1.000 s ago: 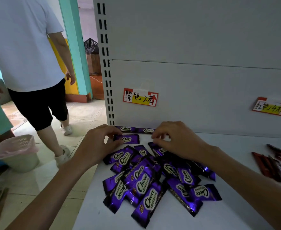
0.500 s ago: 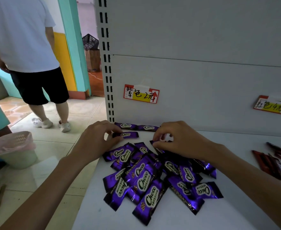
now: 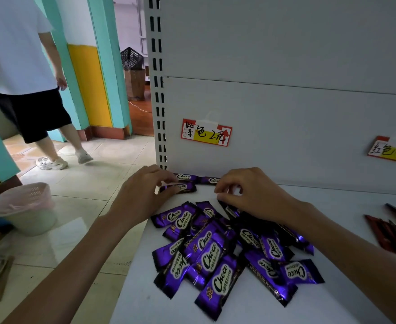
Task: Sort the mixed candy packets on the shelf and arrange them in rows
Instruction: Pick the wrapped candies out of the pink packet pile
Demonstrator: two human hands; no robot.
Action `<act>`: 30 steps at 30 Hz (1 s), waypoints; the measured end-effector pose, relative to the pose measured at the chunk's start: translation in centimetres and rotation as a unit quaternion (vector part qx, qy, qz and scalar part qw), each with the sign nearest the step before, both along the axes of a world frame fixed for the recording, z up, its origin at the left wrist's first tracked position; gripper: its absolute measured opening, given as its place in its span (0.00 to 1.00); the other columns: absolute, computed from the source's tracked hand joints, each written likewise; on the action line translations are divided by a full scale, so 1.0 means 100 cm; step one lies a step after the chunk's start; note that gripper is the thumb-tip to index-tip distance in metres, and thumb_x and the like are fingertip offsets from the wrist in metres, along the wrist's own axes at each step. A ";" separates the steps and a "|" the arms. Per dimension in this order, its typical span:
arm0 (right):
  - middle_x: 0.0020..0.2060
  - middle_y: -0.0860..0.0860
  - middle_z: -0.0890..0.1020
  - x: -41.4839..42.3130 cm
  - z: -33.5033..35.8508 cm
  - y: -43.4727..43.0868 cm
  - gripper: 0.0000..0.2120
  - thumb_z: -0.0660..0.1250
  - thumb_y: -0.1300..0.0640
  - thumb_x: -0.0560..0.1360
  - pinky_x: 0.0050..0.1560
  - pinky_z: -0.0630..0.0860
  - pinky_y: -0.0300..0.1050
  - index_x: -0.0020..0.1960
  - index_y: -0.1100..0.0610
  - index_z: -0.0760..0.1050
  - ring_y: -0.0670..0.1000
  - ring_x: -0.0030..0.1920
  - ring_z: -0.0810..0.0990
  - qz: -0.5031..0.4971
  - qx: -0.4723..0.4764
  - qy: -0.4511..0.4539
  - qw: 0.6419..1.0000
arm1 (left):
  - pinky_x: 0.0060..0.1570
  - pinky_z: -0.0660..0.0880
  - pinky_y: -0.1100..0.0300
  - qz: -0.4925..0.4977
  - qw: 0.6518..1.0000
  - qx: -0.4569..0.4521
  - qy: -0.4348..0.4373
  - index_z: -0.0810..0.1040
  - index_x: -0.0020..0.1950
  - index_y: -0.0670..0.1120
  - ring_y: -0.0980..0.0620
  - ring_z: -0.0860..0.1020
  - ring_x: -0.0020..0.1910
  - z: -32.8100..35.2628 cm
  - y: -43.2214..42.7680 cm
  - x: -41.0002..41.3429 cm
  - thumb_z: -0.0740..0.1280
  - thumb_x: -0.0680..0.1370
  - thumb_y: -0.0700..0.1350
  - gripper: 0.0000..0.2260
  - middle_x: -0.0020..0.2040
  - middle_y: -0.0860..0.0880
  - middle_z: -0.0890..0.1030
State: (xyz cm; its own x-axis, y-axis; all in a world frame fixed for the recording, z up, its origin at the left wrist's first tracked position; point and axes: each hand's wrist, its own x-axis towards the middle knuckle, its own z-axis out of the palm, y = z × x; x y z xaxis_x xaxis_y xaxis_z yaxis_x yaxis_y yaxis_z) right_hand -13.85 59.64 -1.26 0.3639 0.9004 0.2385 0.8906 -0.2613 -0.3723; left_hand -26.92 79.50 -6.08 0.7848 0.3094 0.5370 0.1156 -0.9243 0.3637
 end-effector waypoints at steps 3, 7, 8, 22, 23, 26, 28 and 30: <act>0.45 0.44 0.79 -0.001 0.002 -0.002 0.09 0.70 0.49 0.72 0.48 0.73 0.37 0.49 0.51 0.80 0.41 0.44 0.76 -0.008 -0.054 -0.012 0.998 | 0.43 0.73 0.55 -0.019 1.000 0.013 0.012 0.82 0.49 0.49 0.52 0.75 0.43 -0.001 0.001 0.000 0.69 0.75 0.49 0.07 0.45 0.51 0.81; 0.43 0.43 0.78 0.001 0.007 -0.011 0.14 0.73 0.45 0.68 0.46 0.75 0.38 0.49 0.50 0.78 0.42 0.42 0.77 -0.048 -0.074 0.013 0.996 | 0.47 0.72 0.56 -0.025 0.998 0.053 0.018 0.81 0.54 0.48 0.47 0.76 0.49 -0.001 0.005 0.002 0.71 0.73 0.45 0.10 0.51 0.49 0.80; 0.42 0.42 0.78 0.002 0.009 -0.013 0.14 0.74 0.44 0.66 0.45 0.76 0.39 0.46 0.49 0.77 0.42 0.42 0.77 -0.058 -0.088 0.023 0.994 | 0.49 0.72 0.54 -0.032 0.998 0.056 0.025 0.81 0.55 0.47 0.47 0.76 0.51 0.000 0.005 0.003 0.70 0.74 0.46 0.11 0.53 0.48 0.80; 0.41 0.45 0.81 -0.007 0.021 -0.015 0.13 0.70 0.41 0.68 0.44 0.74 0.41 0.42 0.51 0.79 0.45 0.43 0.79 -0.109 -0.150 -0.025 0.982 | 0.50 0.74 0.49 -0.041 0.998 0.027 0.042 0.81 0.52 0.48 0.49 0.77 0.51 0.010 -0.004 -0.001 0.61 0.74 0.53 0.14 0.51 0.51 0.81; 0.42 0.46 0.81 -0.012 0.022 -0.014 0.17 0.70 0.39 0.68 0.44 0.73 0.41 0.44 0.52 0.79 0.46 0.43 0.78 -0.109 -0.186 -0.050 0.975 | 0.49 0.74 0.50 -0.047 0.998 0.025 0.042 0.81 0.50 0.48 0.49 0.77 0.50 0.010 -0.006 0.000 0.61 0.74 0.54 0.15 0.50 0.51 0.81; 0.43 0.50 0.82 -0.016 0.026 -0.010 0.20 0.70 0.40 0.68 0.46 0.75 0.44 0.46 0.56 0.79 0.50 0.44 0.79 -0.120 -0.238 -0.054 0.962 | 0.47 0.70 0.59 -0.062 0.997 0.024 0.035 0.82 0.48 0.48 0.51 0.76 0.47 0.013 -0.015 0.000 0.61 0.74 0.53 0.13 0.47 0.52 0.81; 0.43 0.51 0.82 -0.015 0.028 -0.007 0.19 0.71 0.42 0.68 0.44 0.75 0.45 0.46 0.58 0.80 0.50 0.43 0.80 -0.127 -0.236 -0.043 0.962 | 0.47 0.67 0.67 -0.085 0.996 0.006 0.037 0.82 0.49 0.49 0.55 0.75 0.47 0.016 -0.024 -0.002 0.62 0.74 0.52 0.13 0.46 0.55 0.80; 0.42 0.52 0.83 -0.012 0.028 -0.005 0.16 0.69 0.45 0.69 0.40 0.73 0.42 0.45 0.58 0.81 0.51 0.41 0.80 -0.139 -0.200 -0.031 0.969 | 0.49 0.66 0.70 -0.120 0.991 -0.003 0.060 0.81 0.52 0.51 0.60 0.73 0.49 0.015 -0.033 -0.007 0.58 0.75 0.58 0.18 0.48 0.59 0.78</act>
